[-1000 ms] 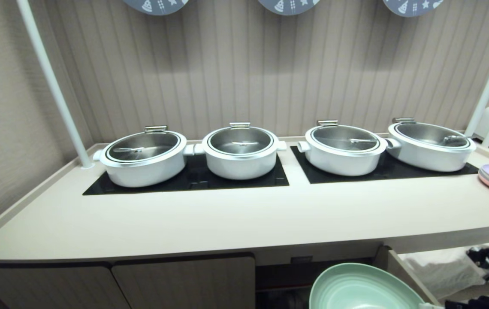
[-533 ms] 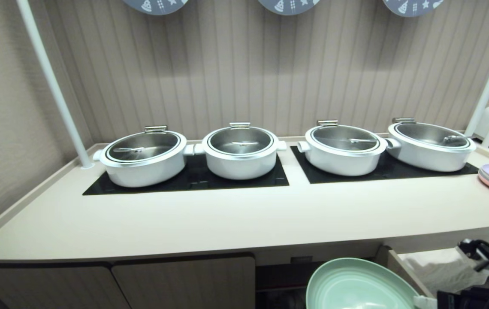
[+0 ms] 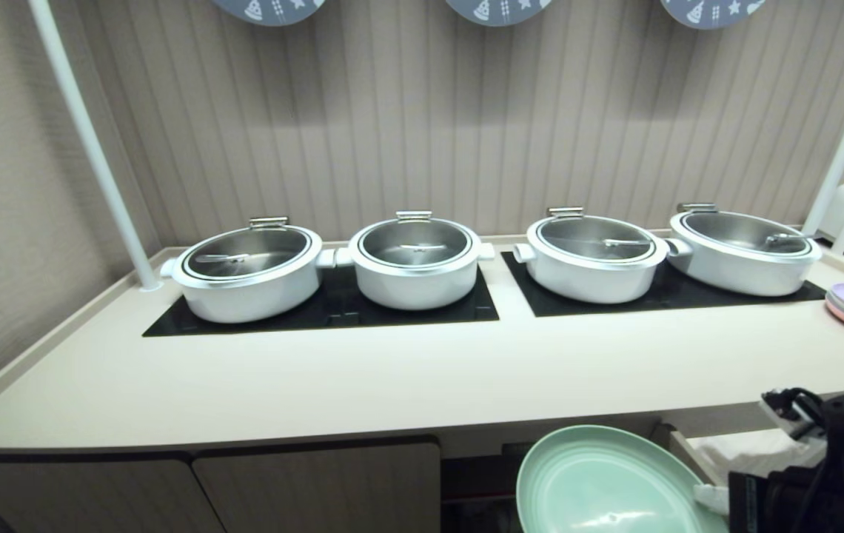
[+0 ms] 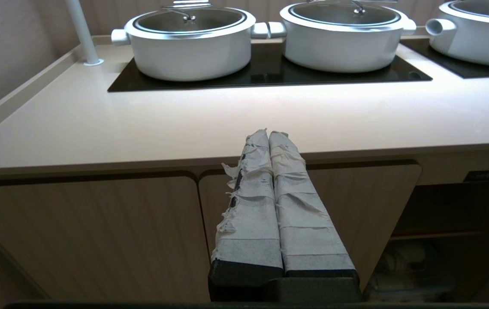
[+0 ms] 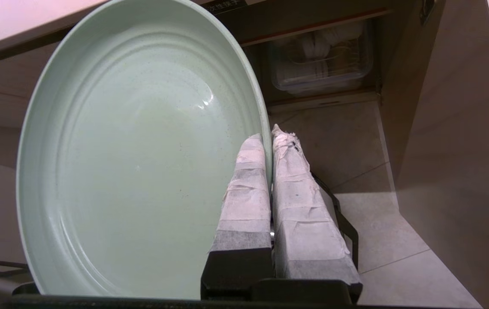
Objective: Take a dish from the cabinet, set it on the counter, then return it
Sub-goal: Place it on the table
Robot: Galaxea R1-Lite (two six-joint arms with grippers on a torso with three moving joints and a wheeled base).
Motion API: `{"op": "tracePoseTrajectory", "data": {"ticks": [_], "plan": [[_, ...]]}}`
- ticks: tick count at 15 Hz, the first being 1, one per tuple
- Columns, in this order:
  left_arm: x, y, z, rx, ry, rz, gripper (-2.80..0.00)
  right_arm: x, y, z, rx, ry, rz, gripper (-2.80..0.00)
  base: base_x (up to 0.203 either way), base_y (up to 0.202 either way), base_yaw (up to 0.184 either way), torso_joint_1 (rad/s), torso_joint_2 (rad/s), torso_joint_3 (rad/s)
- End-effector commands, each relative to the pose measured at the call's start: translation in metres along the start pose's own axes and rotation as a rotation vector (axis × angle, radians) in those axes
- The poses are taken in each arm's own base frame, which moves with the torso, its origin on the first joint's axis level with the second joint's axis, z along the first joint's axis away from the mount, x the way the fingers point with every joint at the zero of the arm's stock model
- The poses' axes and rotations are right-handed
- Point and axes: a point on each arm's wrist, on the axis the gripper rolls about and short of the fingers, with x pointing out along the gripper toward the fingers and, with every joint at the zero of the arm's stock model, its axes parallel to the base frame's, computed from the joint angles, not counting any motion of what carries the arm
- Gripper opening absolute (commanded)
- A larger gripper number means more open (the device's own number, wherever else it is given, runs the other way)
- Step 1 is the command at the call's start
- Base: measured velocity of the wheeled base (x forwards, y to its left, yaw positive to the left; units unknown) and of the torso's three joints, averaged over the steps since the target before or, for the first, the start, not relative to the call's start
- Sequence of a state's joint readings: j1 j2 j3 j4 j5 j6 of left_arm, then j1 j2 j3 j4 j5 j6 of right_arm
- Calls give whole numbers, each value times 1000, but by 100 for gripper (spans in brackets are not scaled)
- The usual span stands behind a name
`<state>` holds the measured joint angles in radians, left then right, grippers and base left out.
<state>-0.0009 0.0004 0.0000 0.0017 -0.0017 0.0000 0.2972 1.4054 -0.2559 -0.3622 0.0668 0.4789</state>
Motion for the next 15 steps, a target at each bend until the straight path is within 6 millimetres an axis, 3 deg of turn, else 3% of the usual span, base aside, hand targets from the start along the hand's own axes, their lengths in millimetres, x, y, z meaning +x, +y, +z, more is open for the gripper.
{"op": "tracePoseTrajectory", "data": {"ticks": [1,11,15], "plan": [[0,0,0,0,-1,1,-280,6,2,5,3,9,-3,-280,0,0,0,0,0,0],[0,0,0,0,-1,-1,-280,30,11,27,8,17,-17,-280,0,0,0,0,0,0],[0,0,0,0,-1,1,-280,48,12,42,24,2,-67,-280,0,0,0,0,0,0]]}}
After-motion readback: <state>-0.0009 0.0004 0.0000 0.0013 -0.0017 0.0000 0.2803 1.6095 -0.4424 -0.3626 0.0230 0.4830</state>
